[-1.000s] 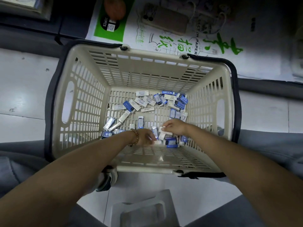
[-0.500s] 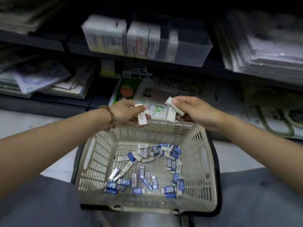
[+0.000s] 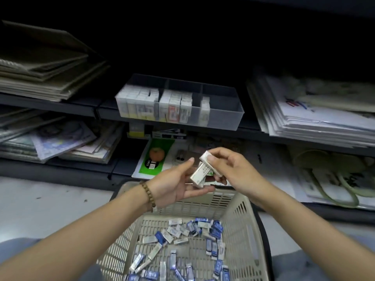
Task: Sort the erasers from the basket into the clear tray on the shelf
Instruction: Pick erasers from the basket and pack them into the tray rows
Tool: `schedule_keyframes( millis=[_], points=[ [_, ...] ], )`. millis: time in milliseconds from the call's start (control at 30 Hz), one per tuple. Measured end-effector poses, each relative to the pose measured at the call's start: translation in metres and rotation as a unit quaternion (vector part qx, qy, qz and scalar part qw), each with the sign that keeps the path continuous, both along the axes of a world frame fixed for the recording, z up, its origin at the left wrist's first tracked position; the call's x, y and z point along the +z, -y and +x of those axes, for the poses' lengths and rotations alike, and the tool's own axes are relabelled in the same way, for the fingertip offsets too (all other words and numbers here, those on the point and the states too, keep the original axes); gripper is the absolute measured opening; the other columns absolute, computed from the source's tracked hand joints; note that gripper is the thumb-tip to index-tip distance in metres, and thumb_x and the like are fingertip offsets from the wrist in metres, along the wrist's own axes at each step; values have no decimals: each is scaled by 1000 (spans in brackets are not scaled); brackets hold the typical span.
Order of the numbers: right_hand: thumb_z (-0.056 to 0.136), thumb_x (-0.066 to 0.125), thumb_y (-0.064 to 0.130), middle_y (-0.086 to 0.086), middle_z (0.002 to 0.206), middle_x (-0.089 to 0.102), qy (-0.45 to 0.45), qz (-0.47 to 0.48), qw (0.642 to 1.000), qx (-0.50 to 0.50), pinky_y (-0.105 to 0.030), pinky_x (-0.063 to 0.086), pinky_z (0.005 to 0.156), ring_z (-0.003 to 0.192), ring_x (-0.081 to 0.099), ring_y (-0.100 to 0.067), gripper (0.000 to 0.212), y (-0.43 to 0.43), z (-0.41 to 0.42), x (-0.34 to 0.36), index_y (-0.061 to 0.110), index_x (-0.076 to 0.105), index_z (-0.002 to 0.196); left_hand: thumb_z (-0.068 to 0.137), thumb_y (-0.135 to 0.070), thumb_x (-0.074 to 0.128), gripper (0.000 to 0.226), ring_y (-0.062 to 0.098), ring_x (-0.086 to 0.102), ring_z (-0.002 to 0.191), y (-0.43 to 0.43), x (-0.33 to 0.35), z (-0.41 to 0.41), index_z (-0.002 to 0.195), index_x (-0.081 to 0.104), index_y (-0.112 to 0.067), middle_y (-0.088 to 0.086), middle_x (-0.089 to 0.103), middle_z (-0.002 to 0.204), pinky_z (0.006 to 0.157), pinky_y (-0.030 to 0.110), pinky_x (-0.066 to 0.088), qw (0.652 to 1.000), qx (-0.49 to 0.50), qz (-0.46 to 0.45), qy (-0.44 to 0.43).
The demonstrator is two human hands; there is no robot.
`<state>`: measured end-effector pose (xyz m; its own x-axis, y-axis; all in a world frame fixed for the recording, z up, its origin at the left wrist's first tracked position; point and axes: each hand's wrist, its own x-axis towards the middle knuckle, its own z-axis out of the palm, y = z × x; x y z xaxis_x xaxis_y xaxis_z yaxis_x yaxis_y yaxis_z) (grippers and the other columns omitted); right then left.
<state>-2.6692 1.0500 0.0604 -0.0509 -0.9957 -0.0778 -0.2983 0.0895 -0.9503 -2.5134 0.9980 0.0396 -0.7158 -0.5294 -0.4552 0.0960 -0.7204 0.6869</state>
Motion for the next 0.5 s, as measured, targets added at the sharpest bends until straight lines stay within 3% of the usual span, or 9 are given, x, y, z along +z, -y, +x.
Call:
schedule_keyframes(
  millis=[100, 167, 267, 333, 433, 500],
  points=[
    [96, 50, 24, 1, 66, 59, 21, 1, 999, -38, -21, 39, 52, 51, 47, -5, 19, 2, -5, 2, 14, 63, 106, 95, -21, 46, 28, 17, 70, 74, 4, 1, 2, 110, 57, 1, 16, 64, 99, 64, 24, 58, 997, 7, -65, 44],
    [96, 50, 24, -4, 72, 59, 46, 2, 997, -60, -20, 40, 51, 50, 46, -5, 19, 3, -10, 6, 15, 63, 105, 94, -18, 49, 14, 7, 62, 60, 10, 1, 8, 96, 56, -5, 5, 68, 87, 56, 19, 53, 975, 6, -184, 124],
    [96, 50, 23, -8, 76, 59, 68, 7, 996, -65, -19, 41, 51, 51, 46, -6, 17, 4, -19, 10, 16, 64, 103, 87, -27, 61, 16, 10, 49, 57, 23, 3, 23, 84, 52, -14, -7, 64, 70, 57, 24, 45, 900, 10, -364, 238],
    [96, 50, 24, -5, 75, 61, 74, 14, 995, -62, -18, 43, 51, 52, 47, -5, 17, 4, -23, 10, 18, 65, 102, 80, -35, 67, 24, 14, 53, 63, 31, 4, 32, 76, 52, -16, -1, 59, 70, 62, 28, 48, 877, 40, -400, 264],
    [95, 51, 26, 2, 72, 63, 76, 23, 996, -41, -18, 44, 52, 53, 48, -5, 18, 3, -22, 8, 19, 66, 102, 82, -22, 67, 24, 26, 67, 84, 37, 3, 34, 77, 46, -12, 16, 68, 95, 83, 39, 53, 912, 70, -348, 206],
    [95, 51, 26, 5, 72, 64, 70, 25, 997, -23, -18, 44, 53, 53, 48, -6, 18, 2, -19, 7, 19, 66, 101, 85, -11, 62, 13, 21, 71, 81, 37, 4, 30, 85, 49, -8, 14, 72, 95, 72, 29, 58, 950, 55, -282, 125]
  ],
)
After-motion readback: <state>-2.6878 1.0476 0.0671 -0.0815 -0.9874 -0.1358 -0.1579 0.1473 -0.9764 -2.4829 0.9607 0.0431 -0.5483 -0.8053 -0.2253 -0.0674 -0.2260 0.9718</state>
